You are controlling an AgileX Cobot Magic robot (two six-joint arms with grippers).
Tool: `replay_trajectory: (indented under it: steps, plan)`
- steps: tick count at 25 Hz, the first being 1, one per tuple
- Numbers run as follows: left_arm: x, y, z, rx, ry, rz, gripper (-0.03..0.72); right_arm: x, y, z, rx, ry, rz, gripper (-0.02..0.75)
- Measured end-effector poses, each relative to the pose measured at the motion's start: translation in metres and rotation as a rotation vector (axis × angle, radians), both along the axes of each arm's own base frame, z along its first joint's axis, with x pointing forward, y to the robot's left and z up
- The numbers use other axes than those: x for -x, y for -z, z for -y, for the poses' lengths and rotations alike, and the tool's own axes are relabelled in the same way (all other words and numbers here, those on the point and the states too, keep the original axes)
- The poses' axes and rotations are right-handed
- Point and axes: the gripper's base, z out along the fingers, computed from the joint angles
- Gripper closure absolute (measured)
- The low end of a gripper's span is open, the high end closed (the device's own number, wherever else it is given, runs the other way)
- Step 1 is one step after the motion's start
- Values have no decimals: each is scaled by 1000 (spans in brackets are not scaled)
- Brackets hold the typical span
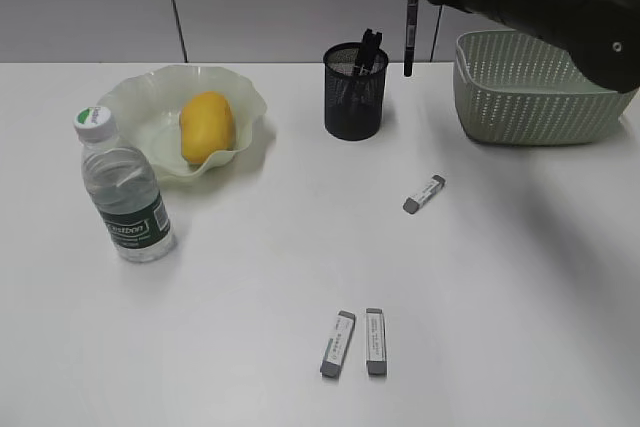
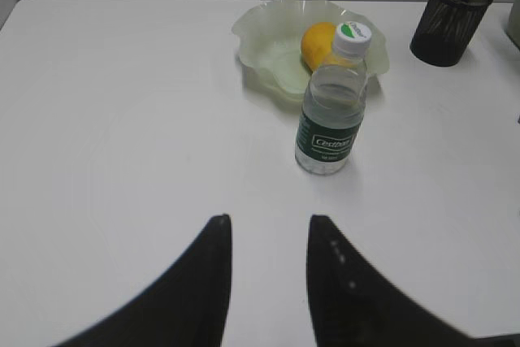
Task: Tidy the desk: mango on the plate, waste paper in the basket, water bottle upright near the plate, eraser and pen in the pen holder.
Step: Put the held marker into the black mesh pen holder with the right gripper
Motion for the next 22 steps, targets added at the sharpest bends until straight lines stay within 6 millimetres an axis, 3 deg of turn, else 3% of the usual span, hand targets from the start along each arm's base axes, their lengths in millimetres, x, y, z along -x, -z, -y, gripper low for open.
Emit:
replay_trajectory:
  steps: [5,11,15,22]
  plan:
    - [0,0,0,0,0,0,451,-26,20,-4,-60,12,144,600]
    - [0,0,0,0,0,0,451,-56,35,-14,-70,12,166,600]
    - [0,0,0,0,0,0,451,-66,36,-25,-56,-15,181,601]
    - [0,0,0,0,0,0,451,-70,77,-33,7,-23,14,601]
